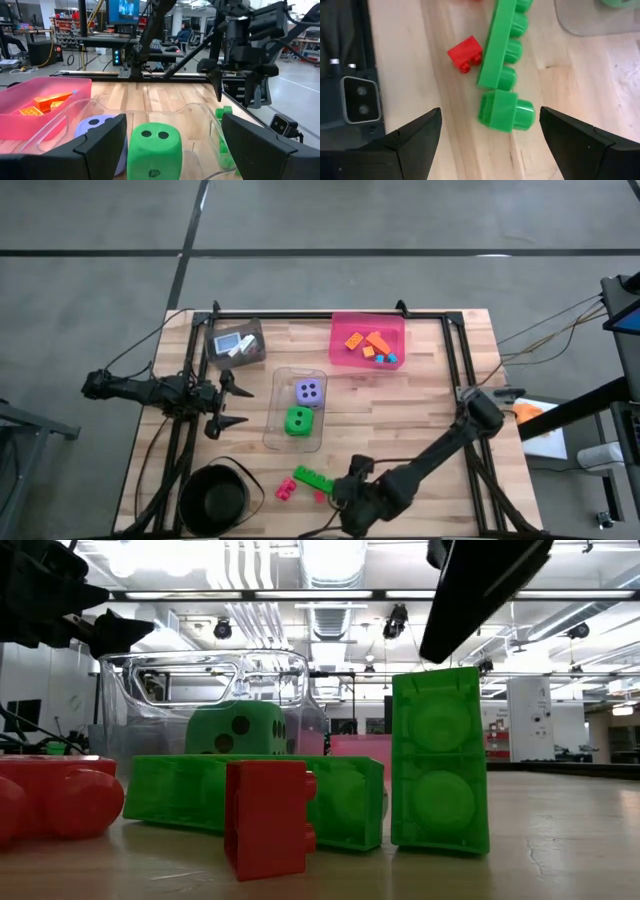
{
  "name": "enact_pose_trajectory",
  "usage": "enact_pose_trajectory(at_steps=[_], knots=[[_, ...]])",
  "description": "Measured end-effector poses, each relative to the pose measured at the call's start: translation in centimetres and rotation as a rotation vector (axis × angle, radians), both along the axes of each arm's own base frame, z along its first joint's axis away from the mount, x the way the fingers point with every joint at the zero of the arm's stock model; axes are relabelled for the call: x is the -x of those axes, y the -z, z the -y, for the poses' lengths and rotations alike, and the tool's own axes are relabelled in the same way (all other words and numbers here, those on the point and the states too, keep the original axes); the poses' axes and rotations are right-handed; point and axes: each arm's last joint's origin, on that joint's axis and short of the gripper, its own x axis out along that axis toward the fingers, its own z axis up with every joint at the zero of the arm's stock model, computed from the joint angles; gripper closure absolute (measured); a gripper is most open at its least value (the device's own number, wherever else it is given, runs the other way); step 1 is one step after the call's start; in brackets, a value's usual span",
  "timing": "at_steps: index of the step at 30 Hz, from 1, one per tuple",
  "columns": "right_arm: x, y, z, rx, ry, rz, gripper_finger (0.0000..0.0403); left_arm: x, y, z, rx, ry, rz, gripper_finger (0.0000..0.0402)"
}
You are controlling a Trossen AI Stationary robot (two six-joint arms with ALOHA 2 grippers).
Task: Pick & Place Toys
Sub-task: Put the right green game piece into the pink bin
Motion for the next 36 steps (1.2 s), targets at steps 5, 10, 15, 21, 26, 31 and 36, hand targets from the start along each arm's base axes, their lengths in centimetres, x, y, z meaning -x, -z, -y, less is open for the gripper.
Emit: enact_pose_trajectory(at_steps=[5, 10, 15, 21, 26, 31, 36], knots=[[-0.9, 1.1, 0.2, 0.017, 0.001, -0.040, 0.0066, 0.0, 0.0, 0.0, 0.000, 0.000, -0.002, 0.0074], [-1.3, 1.8, 0.6, 0.018, 0.006, -0.062, 0.0066, 0.0, 0.0, 0.0, -0.001, 0.000, -0.003, 0.0074], [-1.5, 1.9, 1.0, 0.022, 0.015, -0.066, 0.0066, 0.0, 0.1, 0.0, -0.001, 0.000, -0.007, 0.0074], [-1.6, 2.0, 1.2, 0.024, 0.017, -0.068, 0.0066, 0.0, 0.1, 0.0, -0.001, 0.000, -0.007, 0.0074], [-1.8, 2.7, 1.3, 0.034, 0.018, -0.082, 0.0066, 0.0, 0.1, 0.0, -0.001, 0.000, -0.007, 0.0074], [-1.9, 3.5, 1.3, 0.030, 0.015, -0.107, 0.0066, 0.0, 0.1, 0.0, -0.001, 0.000, -0.007, 0.0074], [-2.0, 3.8, 1.2, 0.035, 0.010, -0.114, 0.0072, 0.0, 0.1, 0.0, -0.001, 0.000, -0.007, 0.0074]])
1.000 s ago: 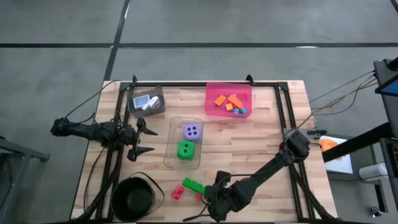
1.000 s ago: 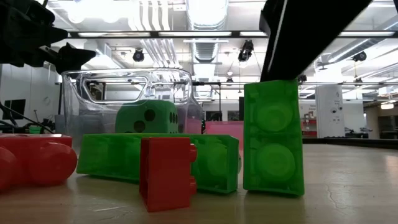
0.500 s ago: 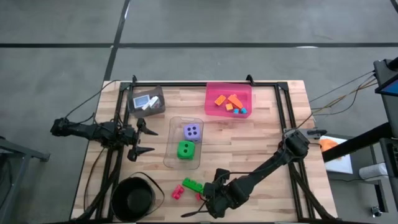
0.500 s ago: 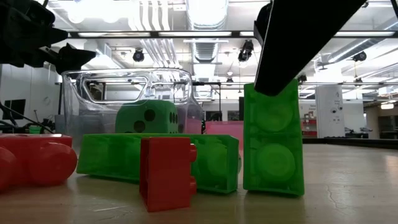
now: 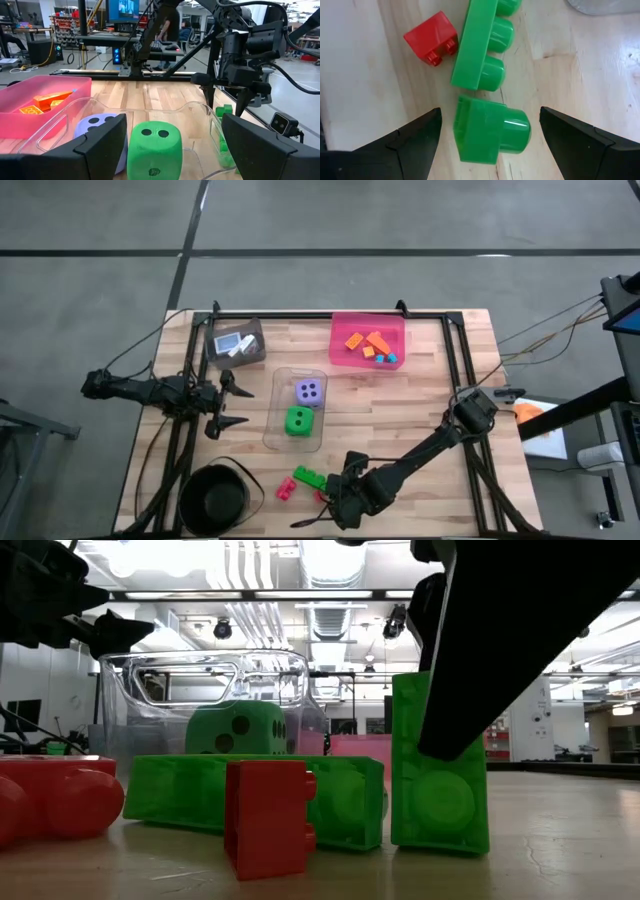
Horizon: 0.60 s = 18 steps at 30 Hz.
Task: Pick & Place Toys
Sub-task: Put the right green game piece into the pink bin
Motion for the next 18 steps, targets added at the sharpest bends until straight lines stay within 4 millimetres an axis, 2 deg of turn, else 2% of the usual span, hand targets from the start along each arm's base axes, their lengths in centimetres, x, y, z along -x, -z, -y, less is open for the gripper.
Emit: enact_pose_trajectory(at_steps=[4, 11, 18], knots=[[0.01, -0.01, 0.00, 0.000, 0.000, 0.000, 0.0113, 0.00, 0.00, 0.00, 0.000, 0.000, 0.000, 0.0074], [0.01, -0.09, -0.01, -0.003, -0.011, -0.001, 0.0238, 0.00, 0.00, 0.00, 0.000, 0.000, 0.000, 0.0074], [0.09, -0.15, -0.02, -0.014, -0.023, -0.016, 0.0245, 0.00, 0.00, 0.00, 0.000, 0.000, 0.000, 0.0074]])
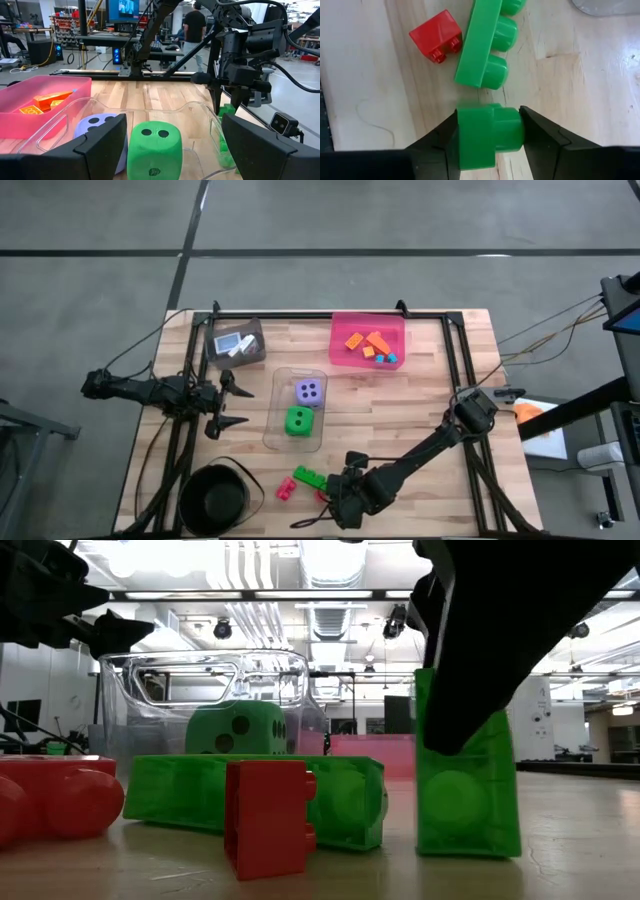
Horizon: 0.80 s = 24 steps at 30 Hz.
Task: Pick & Place Toys
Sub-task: Put the right green game piece into the pink bin
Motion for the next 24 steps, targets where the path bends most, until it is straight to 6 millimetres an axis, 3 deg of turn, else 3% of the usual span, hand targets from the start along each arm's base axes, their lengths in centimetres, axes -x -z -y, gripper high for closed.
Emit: enact_pose_trajectory(at_steps=[11, 24], knots=[[0.9, -1.6, 0.2, 0.066, -0.031, -0.077, 0.0245, 0.0, 0.0, 0.0, 0.000, 0.000, 0.000, 0.0074], [-0.1, -7.0, -2.0, 0.136, -0.259, 0.354, 0.0245, 0.0, 0.0, 0.0, 0.000, 0.000, 0.000, 0.0074]])
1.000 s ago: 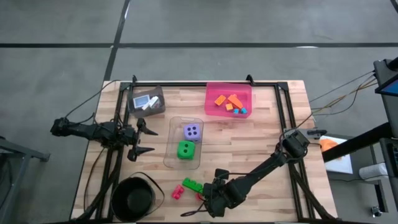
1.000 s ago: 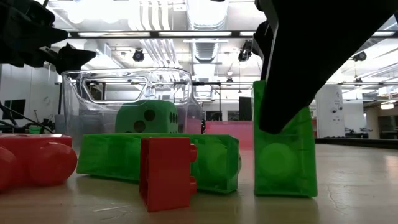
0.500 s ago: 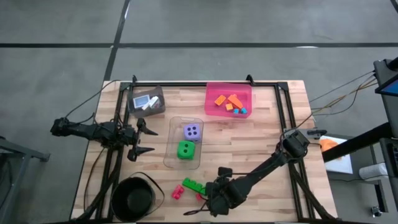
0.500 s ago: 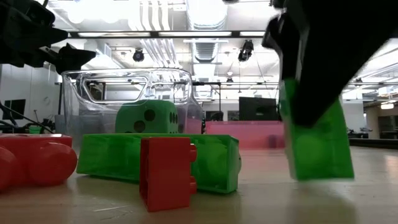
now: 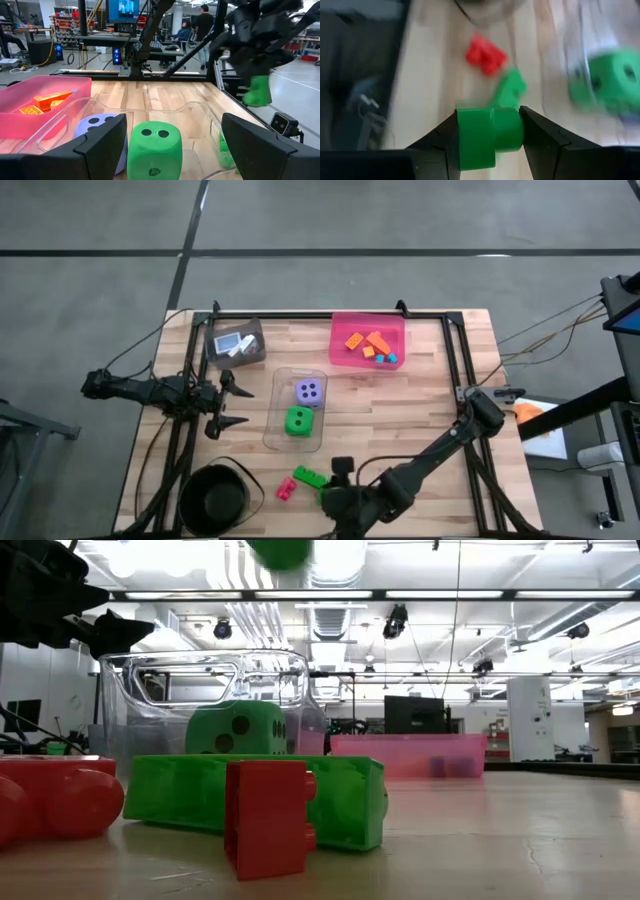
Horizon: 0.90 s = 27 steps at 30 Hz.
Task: Pick & Place Toys
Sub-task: Put the right green game piece into the pink bin
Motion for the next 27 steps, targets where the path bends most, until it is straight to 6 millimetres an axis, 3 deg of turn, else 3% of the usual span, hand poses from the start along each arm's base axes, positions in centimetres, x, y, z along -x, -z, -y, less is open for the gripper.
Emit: enact_pose_trajectory(at_steps=[6, 13, 19, 27], knots=[[-1.2, -0.7, -1.1, -0.015, -0.120, 0.178, 0.0245, 0.0, 0.0, 0.0, 0.000, 0.000, 0.000, 0.0074], [-2.6, 1.5, -1.1, -0.085, -0.271, 0.481, 0.0245, 0.0, 0.0, 0.0, 0.000, 0.000, 0.000, 0.0074], [-1.7, 4.2, 2.0, -0.143, -0.275, 0.637, 0.0245, 0.0, 0.0, 0.0, 0.000, 0.000, 0.000, 0.0074], [3.5, 4.8, 8.0, -0.114, -0.115, 0.693, 0.0245, 0.0, 0.0, 0.0, 0.000, 0.000, 0.000, 0.0074]])
